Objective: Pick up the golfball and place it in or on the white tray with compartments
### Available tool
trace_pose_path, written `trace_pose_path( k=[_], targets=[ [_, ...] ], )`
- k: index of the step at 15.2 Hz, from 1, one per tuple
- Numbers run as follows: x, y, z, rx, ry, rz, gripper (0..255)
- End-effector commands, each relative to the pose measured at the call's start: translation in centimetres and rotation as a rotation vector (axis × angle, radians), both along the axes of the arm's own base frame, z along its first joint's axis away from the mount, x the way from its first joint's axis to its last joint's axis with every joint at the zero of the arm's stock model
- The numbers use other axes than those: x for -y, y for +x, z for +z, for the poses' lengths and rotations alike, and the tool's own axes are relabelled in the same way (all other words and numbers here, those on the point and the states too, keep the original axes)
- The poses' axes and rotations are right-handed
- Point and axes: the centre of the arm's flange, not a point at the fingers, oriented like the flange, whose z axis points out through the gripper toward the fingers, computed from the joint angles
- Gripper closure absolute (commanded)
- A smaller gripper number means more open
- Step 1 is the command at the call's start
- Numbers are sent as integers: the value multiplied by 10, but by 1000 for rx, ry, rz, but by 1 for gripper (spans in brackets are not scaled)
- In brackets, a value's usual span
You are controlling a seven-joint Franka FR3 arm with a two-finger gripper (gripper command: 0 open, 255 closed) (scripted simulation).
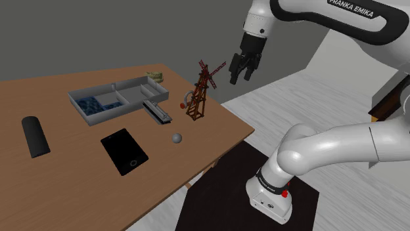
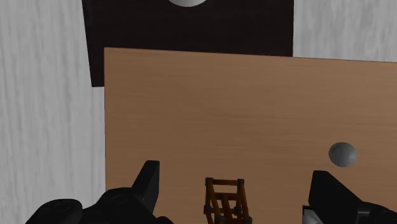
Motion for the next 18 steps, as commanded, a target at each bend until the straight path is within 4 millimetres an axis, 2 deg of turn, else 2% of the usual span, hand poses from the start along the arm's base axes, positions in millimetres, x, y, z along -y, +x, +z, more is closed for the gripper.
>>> trace_pose_path(
  k=[1,18],
  targets=[
    [0,0,0,0,0,0,0],
    [-168,42,-143,101,-32,207,0]
  ],
)
